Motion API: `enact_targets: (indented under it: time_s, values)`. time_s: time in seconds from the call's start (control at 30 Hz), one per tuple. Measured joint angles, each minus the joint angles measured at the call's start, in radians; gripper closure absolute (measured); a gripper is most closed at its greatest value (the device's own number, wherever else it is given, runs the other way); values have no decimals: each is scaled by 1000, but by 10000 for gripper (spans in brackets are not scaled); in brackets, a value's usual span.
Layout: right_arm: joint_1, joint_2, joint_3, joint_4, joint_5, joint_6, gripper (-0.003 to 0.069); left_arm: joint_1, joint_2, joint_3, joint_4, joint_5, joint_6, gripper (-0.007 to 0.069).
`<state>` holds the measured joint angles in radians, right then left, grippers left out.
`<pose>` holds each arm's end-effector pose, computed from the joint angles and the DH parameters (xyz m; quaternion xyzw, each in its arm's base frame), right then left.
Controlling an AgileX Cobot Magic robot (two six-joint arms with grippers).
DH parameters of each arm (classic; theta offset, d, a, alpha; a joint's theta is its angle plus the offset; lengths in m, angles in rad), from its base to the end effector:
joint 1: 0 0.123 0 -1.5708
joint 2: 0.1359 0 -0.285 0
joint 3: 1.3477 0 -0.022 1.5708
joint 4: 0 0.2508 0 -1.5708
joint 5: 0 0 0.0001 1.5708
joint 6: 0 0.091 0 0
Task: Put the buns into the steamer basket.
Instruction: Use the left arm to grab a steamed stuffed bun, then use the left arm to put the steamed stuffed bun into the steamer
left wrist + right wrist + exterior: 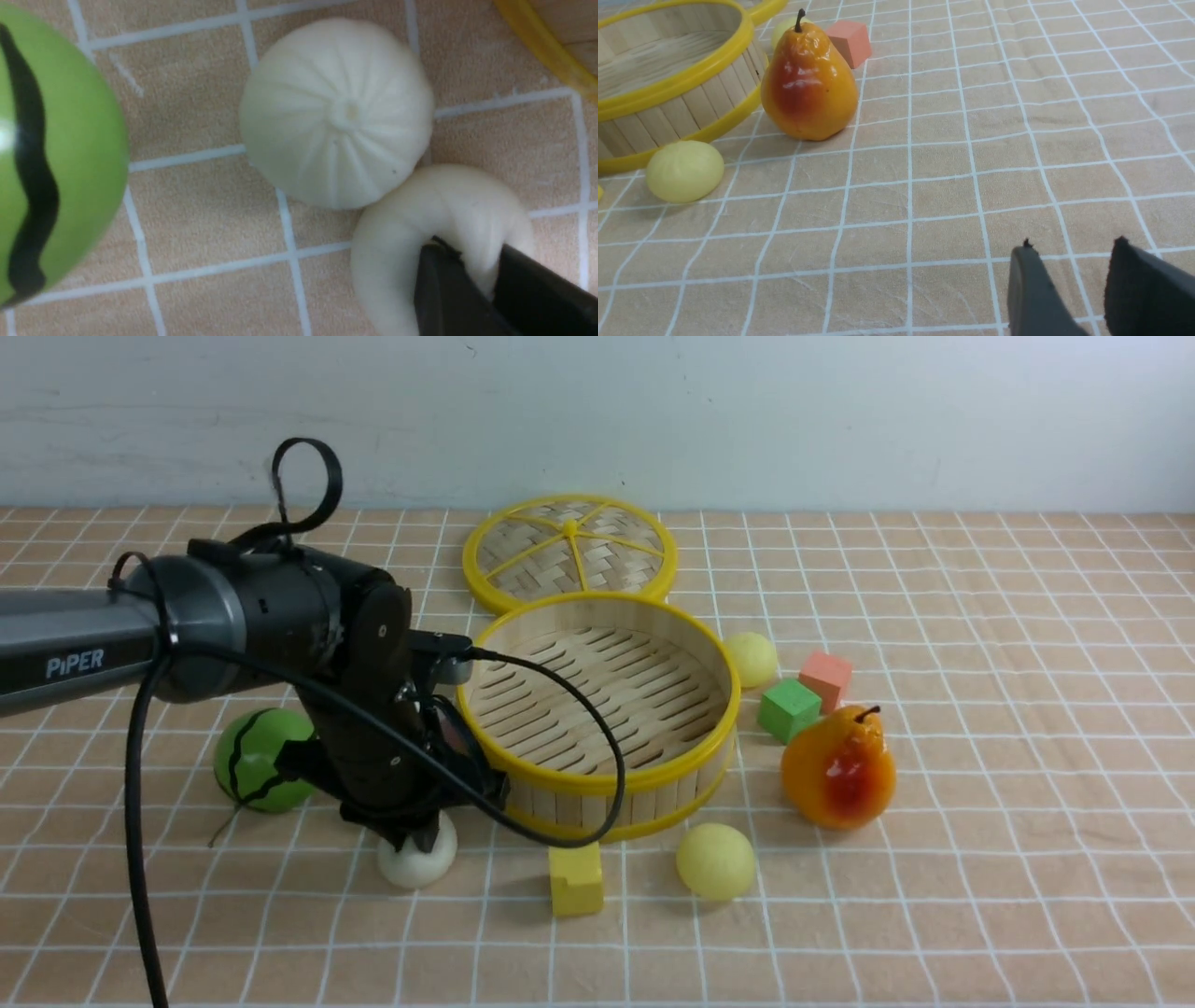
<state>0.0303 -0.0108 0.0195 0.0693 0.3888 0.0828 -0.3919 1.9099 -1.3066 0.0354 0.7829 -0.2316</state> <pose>0.0521 0.0040 0.1724 0.0393 0.8066 0.0627 0.5864 0.3555 -0.1444 0.1842 0.0900 0.9866 -0.0282 0.1332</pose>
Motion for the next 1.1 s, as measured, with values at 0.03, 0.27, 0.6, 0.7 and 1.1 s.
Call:
enact_targets:
  time_s: [0.03,0.27,0.6,0.7,1.1]
  values:
    - [0,0,0,0,0,0,419,-4,-6,0,-2,10,2,603]
    - [0,0,0,0,0,0,419,-90,-147,-55,-5,75,24,632]
    - [0,0,0,0,0,0,419,-183,-62,-262,40,-41,51,632]
    - [0,0,0,0,0,0,419,-180,11,-284,53,-58,51,625]
    - [0,0,0,0,0,0,419,-176,139,-385,93,17,-6,242]
